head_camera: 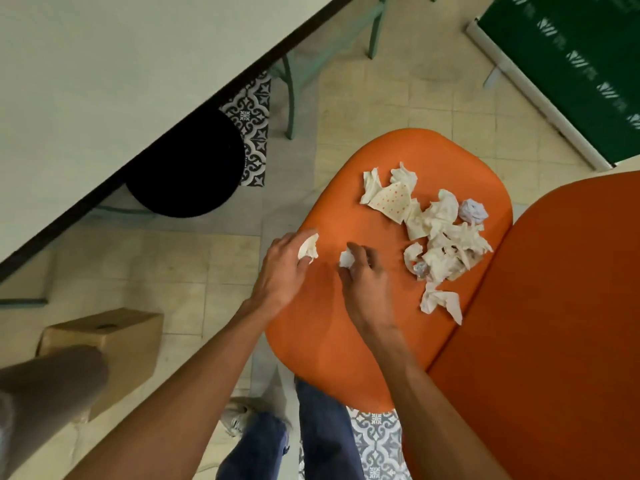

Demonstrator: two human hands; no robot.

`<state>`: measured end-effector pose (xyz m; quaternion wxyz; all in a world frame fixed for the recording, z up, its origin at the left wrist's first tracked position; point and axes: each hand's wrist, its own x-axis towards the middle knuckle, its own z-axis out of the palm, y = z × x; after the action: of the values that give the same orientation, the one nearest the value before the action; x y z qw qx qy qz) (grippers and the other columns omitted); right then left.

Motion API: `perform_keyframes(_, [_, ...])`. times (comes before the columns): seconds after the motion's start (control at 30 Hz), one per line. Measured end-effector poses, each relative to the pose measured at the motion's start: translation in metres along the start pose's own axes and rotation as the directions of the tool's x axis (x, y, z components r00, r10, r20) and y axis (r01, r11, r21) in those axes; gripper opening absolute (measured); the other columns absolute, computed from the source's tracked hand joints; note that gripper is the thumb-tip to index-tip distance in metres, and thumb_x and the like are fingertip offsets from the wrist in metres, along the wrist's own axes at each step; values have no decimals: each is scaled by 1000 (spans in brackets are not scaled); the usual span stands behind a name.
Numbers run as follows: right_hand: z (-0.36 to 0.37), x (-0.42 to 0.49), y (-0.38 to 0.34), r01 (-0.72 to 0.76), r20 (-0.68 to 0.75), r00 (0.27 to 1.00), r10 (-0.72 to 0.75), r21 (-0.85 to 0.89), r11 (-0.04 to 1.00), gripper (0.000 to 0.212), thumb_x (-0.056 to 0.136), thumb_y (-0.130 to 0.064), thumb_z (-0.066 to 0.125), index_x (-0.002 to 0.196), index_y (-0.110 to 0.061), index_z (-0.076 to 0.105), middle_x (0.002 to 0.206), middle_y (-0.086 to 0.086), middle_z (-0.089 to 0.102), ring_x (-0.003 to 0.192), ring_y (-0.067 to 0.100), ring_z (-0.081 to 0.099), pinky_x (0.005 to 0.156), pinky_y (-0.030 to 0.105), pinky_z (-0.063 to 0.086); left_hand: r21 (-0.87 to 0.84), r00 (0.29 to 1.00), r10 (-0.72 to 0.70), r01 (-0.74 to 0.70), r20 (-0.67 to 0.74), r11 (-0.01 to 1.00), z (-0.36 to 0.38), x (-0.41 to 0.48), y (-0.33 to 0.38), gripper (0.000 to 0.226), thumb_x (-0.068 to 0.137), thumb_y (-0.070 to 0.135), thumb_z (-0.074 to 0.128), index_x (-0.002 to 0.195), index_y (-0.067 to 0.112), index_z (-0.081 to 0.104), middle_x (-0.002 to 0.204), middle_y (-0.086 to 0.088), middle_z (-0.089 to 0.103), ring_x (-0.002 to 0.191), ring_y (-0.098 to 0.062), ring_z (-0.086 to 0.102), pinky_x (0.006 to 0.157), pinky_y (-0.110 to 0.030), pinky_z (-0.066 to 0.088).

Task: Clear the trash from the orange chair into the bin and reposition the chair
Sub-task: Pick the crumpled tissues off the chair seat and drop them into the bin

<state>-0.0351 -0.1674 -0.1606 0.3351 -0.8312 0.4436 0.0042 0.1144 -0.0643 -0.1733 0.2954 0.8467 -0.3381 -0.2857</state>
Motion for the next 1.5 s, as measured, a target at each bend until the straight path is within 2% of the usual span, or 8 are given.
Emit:
perform_keyframes(0.1, [3, -19, -41, 81, -61, 995, -78, 43, 996, 46, 103, -26, 68, 147, -19, 55, 140, 10, 56, 111, 35, 65, 84, 48, 60, -134, 991, -107, 96, -78, 986, -35, -32, -6, 65, 94, 9, 72, 147, 34, 45, 129, -3, 68, 114, -20, 64, 99, -38, 55])
perform_keyframes(0.27, [16, -57, -113, 212, -76, 976, -206, 93, 973, 45, 103, -28, 69, 145, -18, 55, 132, 7, 57, 110, 31, 63, 87, 46, 57, -263, 954, -157, 89, -254, 961, -98, -98, -28, 42, 87, 16, 83, 124, 20, 62, 111, 3, 73, 95, -15, 70, 86, -40, 60])
perform_keyframes(0.5, [58, -146, -208, 353, 28, 934, -357, 109, 929, 49, 103, -38, 69, 145, -17, 56, 130, 5, 60, 113, 23, 61, 88, 19, 43, -330, 850, -270, 122, -453, 936, -175, -222, -77, 44, 86, 19, 86, 128, 18, 71, 118, 2, 66, 97, -8, 69, 87, -23, 60])
perform_keyframes(0.7, [108, -222, -270, 404, 146, 893, -426, 156, 901, 45, 103, -47, 66, 139, -24, 51, 132, 4, 62, 111, 25, 62, 83, 36, 53, -410, 758, -413, 211, -505, 887, -209, -319, -136, 41, 94, 23, 78, 133, 25, 69, 124, 5, 67, 106, -8, 68, 92, -30, 61])
perform_keyframes(0.97, [185, -287, -329, 592, 311, 753, -580, 66, 803, 43, 102, -61, 56, 128, -27, 51, 110, -2, 68, 101, 20, 50, 77, 38, 47, -400, 574, -565, 399, -592, 825, -240, -420, -205, 43, 91, 24, 80, 131, 18, 66, 123, -3, 71, 106, -17, 68, 78, 3, 42])
perform_keyframes(1.13, [227, -297, -358, 602, 440, 671, -597, 146, 785, 39, 103, -45, 64, 132, -20, 53, 116, 4, 65, 102, 20, 41, 77, 36, 41, -412, 486, -575, 406, -659, 816, -244, -451, -240, 40, 89, 18, 82, 121, 17, 58, 114, -8, 71, 100, -23, 69, 78, -26, 57])
perform_keyframes(1.33, [271, -297, -389, 606, 483, 619, -620, 208, 768, 42, 100, -16, 73, 140, -16, 59, 141, 7, 44, 111, 24, 62, 100, 25, 51, -338, 462, -513, 410, -724, 847, -255, -464, -266, 35, 89, 6, 79, 120, 14, 66, 120, -7, 63, 100, -23, 65, 79, -31, 59])
perform_keyframes(1.5, [305, -298, -403, 622, 526, 569, -632, 228, 749, 44, 97, -17, 76, 138, -24, 60, 141, 4, 35, 112, 23, 62, 103, 38, 57, -291, 449, -518, 482, -728, 826, -262, -467, -278, 33, 91, 6, 76, 123, 8, 69, 128, -7, 58, 100, -24, 66, 81, -29, 56])
